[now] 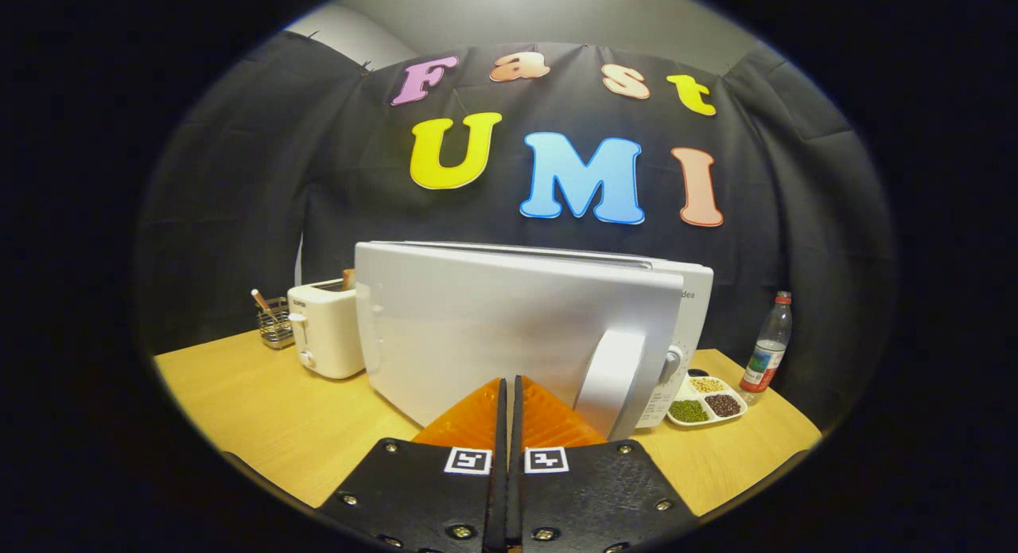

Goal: Open the microwave, put the food inside, and close the microwave door.

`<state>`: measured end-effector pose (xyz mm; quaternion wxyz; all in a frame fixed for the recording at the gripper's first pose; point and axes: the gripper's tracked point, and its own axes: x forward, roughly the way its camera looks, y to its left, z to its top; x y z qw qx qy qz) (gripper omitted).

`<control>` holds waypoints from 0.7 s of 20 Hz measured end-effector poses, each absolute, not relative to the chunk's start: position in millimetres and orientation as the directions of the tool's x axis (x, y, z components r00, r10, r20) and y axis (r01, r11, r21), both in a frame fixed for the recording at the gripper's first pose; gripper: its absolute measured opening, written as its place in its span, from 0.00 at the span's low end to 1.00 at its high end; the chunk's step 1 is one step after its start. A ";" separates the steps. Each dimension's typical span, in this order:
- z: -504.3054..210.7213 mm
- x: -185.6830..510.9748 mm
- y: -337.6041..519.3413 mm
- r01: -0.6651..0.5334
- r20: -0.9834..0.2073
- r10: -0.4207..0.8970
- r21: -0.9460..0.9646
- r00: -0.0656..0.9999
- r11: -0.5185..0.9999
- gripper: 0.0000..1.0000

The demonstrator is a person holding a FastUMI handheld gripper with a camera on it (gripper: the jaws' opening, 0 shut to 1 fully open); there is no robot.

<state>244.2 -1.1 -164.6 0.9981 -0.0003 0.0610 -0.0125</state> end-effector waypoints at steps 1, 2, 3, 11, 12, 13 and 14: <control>-165.4 253.5 -7.7 0.040 -0.120 -0.041 -0.011 0.992 0.999 0.01; -166.5 261.0 -12.6 0.054 -0.114 -0.055 -0.017 0.992 0.998 0.01; -166.9 269.1 -16.1 0.062 -0.111 -0.064 -0.028 0.992 0.998 0.01; -178.6 333.2 -50.1 0.155 -0.162 -0.159 -0.040 0.974 0.987 0.01; -172.4 330.8 -50.3 0.173 -0.129 -0.178 -0.050 0.976 0.984 0.02; -173.7 332.6 -50.6 0.175 -0.123 -0.186 -0.096 0.975 0.980 0.03; -172.4 330.3 -51.0 0.179 -0.111 -0.193 -0.122 0.975 0.976 0.03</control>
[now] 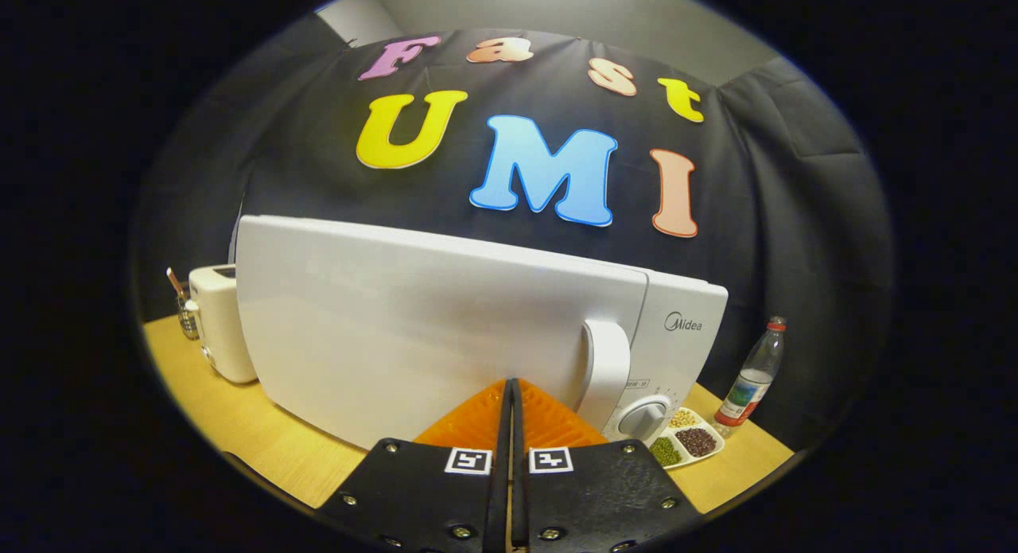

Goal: Open the microwave, put the food inside, and close the microwave door.

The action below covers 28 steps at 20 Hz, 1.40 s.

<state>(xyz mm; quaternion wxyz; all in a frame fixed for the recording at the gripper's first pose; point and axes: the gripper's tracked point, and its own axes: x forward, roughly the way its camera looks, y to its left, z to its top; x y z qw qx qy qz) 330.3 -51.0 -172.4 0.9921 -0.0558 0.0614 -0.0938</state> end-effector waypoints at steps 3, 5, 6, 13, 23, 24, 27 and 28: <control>-180.4 324.8 -45.2 0.155 -0.169 -0.162 -0.056 0.972 0.986 0.03; -189.9 308.0 -30.0 0.090 -0.237 -0.075 0.054 0.969 0.994 0.03; -185.5 295.8 -27.9 0.077 -0.232 -0.055 0.089 0.971 0.993 0.03; -157.6 169.8 -6.9 -0.038 -0.209 0.059 0.101 0.976 0.994 0.03; -40.7 9.1 16.5 -0.178 -0.051 0.180 0.051 0.982 0.983 0.03; -32.2 0.0 10.0 -0.164 -0.041 0.165 0.043 0.985 0.986 0.03; -22.2 -25.7 -7.8 -0.111 -0.023 0.112 0.036 0.993 0.993 0.03; -17.5 -33.3 -7.6 -0.113 -0.017 0.114 0.044 0.993 0.993 0.03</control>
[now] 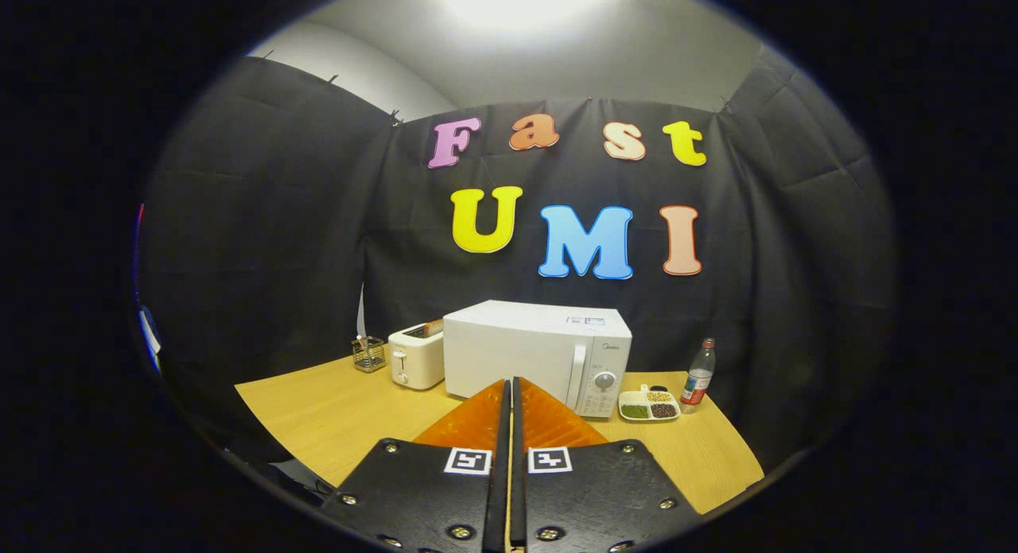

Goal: Open the microwave, put the food inside, and close the microwave door.

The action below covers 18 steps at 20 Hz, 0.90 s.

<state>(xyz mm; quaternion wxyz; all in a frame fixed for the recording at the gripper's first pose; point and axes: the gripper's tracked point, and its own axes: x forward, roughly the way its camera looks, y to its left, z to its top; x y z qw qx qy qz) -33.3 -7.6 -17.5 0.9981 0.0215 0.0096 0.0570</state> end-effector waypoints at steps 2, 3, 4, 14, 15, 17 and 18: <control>1.3 -49.4 -13.8 -0.101 0.026 0.100 0.054 0.995 0.993 0.03; 11.4 -56.7 -18.4 -0.083 0.050 0.081 0.048 0.995 0.995 0.03; 18.7 -60.9 -22.3 -0.060 0.073 0.057 0.034 0.996 0.998 0.02; 22.4 -65.2 -17.4 -0.028 0.108 0.027 0.011 0.994 1.000 0.97; 23.3 -65.7 -19.1 -0.028 0.112 0.027 0.009 0.993 1.000 0.97; 23.4 -66.3 -21.0 -0.023 0.117 0.022 0.001 0.993 1.000 0.97; 22.3 -66.2 -20.8 -0.023 0.116 0.023 -0.001 0.993 1.000 0.97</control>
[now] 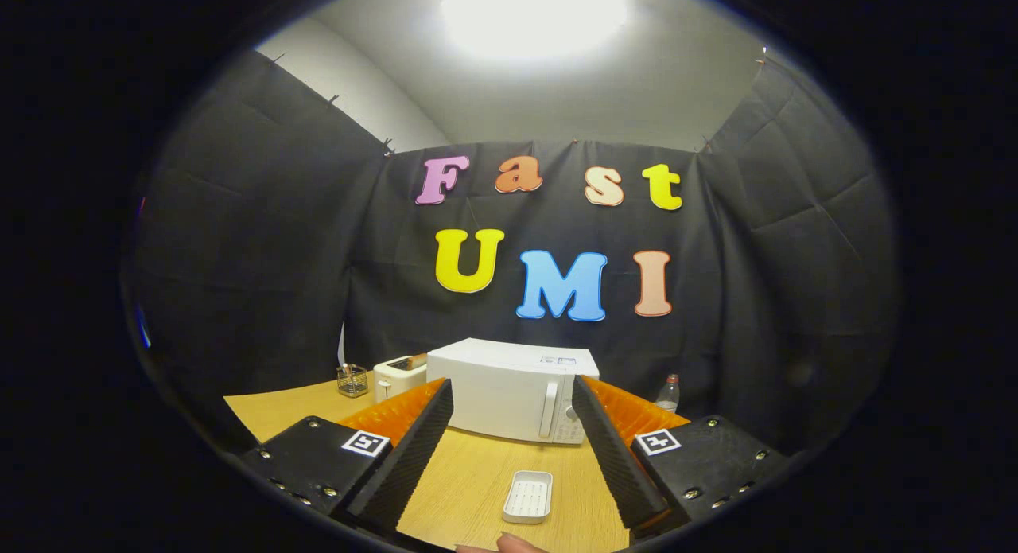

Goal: Open the microwave, put the food inside, and close the microwave door.

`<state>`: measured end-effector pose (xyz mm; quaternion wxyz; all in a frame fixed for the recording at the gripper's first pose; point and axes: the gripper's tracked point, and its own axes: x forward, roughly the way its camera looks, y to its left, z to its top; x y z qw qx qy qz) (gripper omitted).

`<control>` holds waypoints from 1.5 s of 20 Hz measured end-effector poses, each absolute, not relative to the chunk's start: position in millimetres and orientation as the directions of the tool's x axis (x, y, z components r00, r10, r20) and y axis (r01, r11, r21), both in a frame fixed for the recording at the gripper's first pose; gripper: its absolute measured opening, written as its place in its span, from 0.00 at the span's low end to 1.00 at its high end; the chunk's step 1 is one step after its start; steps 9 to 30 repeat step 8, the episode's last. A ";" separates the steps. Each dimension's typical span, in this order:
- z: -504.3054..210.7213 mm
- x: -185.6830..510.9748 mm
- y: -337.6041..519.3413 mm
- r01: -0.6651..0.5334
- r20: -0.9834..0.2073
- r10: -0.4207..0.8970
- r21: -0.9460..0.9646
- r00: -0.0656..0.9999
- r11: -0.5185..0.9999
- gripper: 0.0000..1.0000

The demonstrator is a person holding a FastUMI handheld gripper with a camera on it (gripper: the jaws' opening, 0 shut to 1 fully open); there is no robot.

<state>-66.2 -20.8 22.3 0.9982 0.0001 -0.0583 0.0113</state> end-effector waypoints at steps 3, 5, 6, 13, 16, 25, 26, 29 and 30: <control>21.1 -64.2 -16.8 -0.032 0.113 0.032 -0.001 0.993 0.999 0.97; 19.9 -63.1 -15.2 -0.040 0.108 0.039 0.001 0.993 0.999 0.97; 19.5 -62.8 -15.2 -0.042 0.106 0.041 0.003 0.994 0.999 0.97; 21.9 -64.1 -17.9 -0.037 0.110 0.035 0.015 0.993 0.999 0.97; 21.9 -64.1 -17.9 -0.037 0.110 0.035 0.015 0.993 0.999 0.97; 21.9 -64.1 -17.9 -0.037 0.110 0.035 0.015 0.993 0.999 0.97; 21.9 -64.1 -17.9 -0.037 0.110 0.035 0.015 0.993 0.999 0.97; 21.9 -64.1 -17.9 -0.037 0.110 0.035 0.015 0.993 0.999 0.97; 21.9 -64.1 -17.9 -0.037 0.110 0.035 0.015 0.993 0.999 0.97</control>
